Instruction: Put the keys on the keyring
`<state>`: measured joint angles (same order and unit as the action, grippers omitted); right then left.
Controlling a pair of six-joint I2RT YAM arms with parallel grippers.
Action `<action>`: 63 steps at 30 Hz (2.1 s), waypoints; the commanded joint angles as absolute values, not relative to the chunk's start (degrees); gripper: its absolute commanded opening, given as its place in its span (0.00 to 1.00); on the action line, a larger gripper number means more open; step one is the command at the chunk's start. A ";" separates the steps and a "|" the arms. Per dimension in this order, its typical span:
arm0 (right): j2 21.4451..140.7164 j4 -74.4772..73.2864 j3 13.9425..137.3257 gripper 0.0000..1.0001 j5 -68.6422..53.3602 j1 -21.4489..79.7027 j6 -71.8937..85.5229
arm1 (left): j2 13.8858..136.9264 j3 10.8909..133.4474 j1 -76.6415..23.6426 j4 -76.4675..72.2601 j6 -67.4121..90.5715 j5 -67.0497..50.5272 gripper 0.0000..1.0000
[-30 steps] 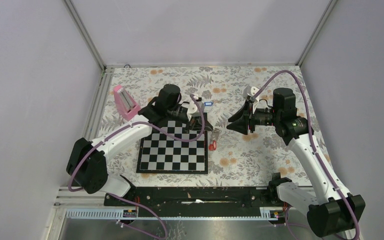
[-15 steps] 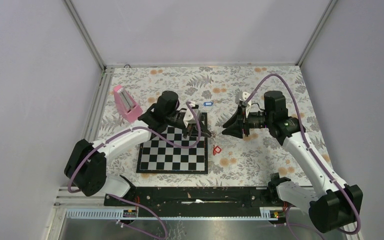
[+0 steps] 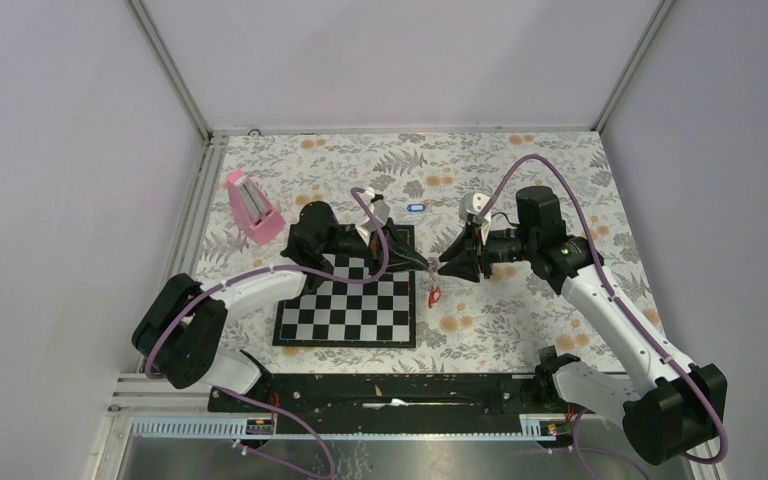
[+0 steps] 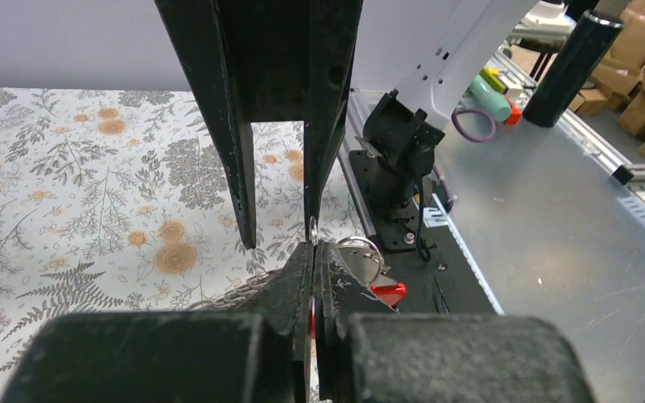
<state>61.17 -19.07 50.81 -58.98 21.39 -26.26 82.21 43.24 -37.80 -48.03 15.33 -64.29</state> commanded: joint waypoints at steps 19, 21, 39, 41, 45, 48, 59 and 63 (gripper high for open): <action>60.72 -19.70 55.55 0.38 -60.89 22.00 -24.27 | 82.98 40.70 -39.09 -59.24 28.10 -54.49 0.00; 61.01 -19.66 55.98 0.38 -60.59 22.06 -24.14 | 82.97 40.66 -39.09 -59.07 28.04 -54.28 0.00; 62.25 -15.97 55.06 0.20 -60.35 22.07 -20.61 | 83.51 40.78 -39.73 -58.27 28.04 -54.32 0.00; 62.19 -15.81 55.03 0.14 -60.47 22.06 -20.40 | 83.52 40.97 -39.73 -58.25 28.06 -54.28 0.00; 61.29 -16.79 55.47 0.00 -58.38 22.06 -21.56 | 83.51 42.46 -39.73 -56.96 27.96 -55.04 0.00; 60.32 -18.85 56.47 0.00 -56.89 22.06 -22.95 | 83.47 44.79 -39.32 -52.17 25.36 -57.47 0.00; 60.05 -20.15 56.78 0.00 -53.79 22.16 -23.51 | 84.08 53.84 -38.94 -29.06 11.13 -61.60 0.02; 59.76 -21.13 57.42 0.00 -53.72 22.56 -24.15 | 84.58 54.29 -38.87 -28.64 10.85 -60.99 0.02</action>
